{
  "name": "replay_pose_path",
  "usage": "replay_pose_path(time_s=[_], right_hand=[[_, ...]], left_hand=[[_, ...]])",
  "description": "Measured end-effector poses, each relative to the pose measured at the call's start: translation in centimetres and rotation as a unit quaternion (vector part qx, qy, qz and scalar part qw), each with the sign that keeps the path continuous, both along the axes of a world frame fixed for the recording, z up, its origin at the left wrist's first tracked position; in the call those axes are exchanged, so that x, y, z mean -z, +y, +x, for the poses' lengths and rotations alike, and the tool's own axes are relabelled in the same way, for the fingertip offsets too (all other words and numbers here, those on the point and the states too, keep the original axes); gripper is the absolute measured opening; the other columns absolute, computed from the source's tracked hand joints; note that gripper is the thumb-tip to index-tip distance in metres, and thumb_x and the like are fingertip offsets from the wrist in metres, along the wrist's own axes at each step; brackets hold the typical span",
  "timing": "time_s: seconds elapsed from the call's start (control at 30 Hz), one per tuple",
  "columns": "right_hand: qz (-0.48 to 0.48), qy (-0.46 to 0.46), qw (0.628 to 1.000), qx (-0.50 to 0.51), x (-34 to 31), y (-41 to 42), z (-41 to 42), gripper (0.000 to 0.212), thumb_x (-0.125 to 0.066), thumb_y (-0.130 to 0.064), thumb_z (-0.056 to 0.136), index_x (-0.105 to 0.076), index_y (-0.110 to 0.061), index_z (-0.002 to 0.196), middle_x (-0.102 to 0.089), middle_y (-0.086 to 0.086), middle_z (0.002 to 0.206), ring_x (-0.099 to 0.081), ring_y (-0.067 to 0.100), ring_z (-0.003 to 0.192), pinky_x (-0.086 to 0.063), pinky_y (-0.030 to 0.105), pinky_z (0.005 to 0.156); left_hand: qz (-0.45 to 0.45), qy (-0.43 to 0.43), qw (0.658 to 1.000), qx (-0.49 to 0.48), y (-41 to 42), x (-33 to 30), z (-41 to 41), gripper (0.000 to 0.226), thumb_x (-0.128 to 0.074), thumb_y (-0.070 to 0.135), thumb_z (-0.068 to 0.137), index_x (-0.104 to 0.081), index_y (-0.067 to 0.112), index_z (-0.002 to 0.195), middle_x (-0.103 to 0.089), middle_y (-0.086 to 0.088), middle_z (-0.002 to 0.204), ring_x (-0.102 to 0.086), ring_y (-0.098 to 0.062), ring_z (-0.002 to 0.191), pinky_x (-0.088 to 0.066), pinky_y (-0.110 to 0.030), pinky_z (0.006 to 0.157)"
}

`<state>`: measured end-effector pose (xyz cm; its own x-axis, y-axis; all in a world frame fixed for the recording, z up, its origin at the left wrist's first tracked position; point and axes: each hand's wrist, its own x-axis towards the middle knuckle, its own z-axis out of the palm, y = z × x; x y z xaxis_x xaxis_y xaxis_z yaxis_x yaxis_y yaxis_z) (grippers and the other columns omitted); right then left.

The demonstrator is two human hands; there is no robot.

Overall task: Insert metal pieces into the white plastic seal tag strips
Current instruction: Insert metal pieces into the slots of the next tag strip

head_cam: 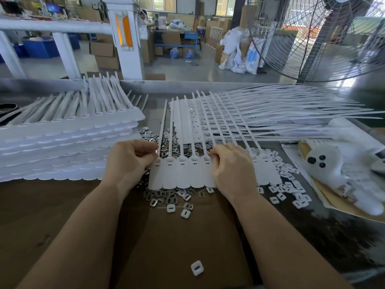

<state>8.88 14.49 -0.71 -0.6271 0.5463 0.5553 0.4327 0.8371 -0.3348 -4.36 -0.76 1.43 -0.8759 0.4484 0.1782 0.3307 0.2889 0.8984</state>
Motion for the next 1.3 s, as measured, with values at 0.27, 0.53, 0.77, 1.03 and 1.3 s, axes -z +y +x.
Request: replay_pose_path(time_s=[0.27, 0.53, 0.77, 1.03, 1.3], right_hand=[[-0.003, 0.012, 1.0, -0.008, -0.1, 0.0, 0.0, 0.011, -0.057, -0.011, 0.087, -0.068, -0.009, 0.089, -0.066, 0.006, 0.086, -0.058, 0.025, 0.087, -0.04, 0.034, 0.082], [-0.004, 0.01, 1.0, -0.009, -0.1, 0.0, 0.1, 0.012, -0.057, -0.012, 0.088, -0.068, -0.009, 0.091, -0.065, 0.006, 0.088, -0.057, 0.025, 0.088, -0.038, 0.033, 0.083], [0.001, 0.015, 1.0, -0.016, -0.1, 0.0, 0.2, 0.011, -0.058, -0.011, 0.087, -0.068, -0.009, 0.09, -0.066, 0.006, 0.086, -0.058, 0.025, 0.087, -0.041, 0.034, 0.083], [0.039, -0.001, 0.999, -0.006, -0.3, -0.4, 0.2, 0.008, -0.062, -0.005, 0.082, -0.068, -0.009, 0.085, -0.065, 0.005, 0.083, -0.059, 0.026, 0.085, -0.042, 0.036, 0.079], [-0.087, 0.081, 0.967, -0.226, -1.9, -2.6, -0.3, 0.015, -0.066, -0.013, 0.084, -0.071, -0.01, 0.098, -0.07, 0.003, 0.088, -0.061, 0.018, 0.087, -0.049, 0.034, 0.079]], left_hand=[[0.011, -0.035, 0.999, 0.007, -0.3, -0.3, -0.2, 0.019, -0.07, 0.0, 0.078, -0.072, 0.018, 0.076, -0.072, -0.004, 0.076, -0.07, -0.022, 0.073, -0.055, -0.031, 0.077], [-0.001, -0.013, 1.0, 0.023, -0.1, -0.1, -0.2, 0.017, -0.068, 0.005, 0.081, -0.07, 0.021, 0.084, -0.069, 0.007, 0.08, -0.065, -0.008, 0.073, -0.049, -0.015, 0.067], [-0.07, 0.042, 0.996, 0.037, -0.1, 0.0, -0.4, 0.01, -0.068, 0.011, 0.083, -0.07, 0.021, 0.082, -0.066, 0.011, 0.078, -0.06, -0.003, 0.079, -0.043, -0.015, 0.071], [-0.036, 0.032, 0.995, 0.089, 0.6, -0.2, 0.7, 0.016, -0.065, 0.018, 0.085, -0.065, 0.029, 0.074, -0.064, 0.005, 0.078, -0.052, -0.001, 0.065, -0.036, -0.015, 0.058], [-0.001, 0.019, 0.988, 0.151, 1.9, -0.7, 2.5, 0.012, -0.064, 0.014, 0.086, -0.065, 0.023, 0.078, -0.06, 0.006, 0.064, -0.051, 0.006, 0.056, -0.038, -0.006, 0.053]])
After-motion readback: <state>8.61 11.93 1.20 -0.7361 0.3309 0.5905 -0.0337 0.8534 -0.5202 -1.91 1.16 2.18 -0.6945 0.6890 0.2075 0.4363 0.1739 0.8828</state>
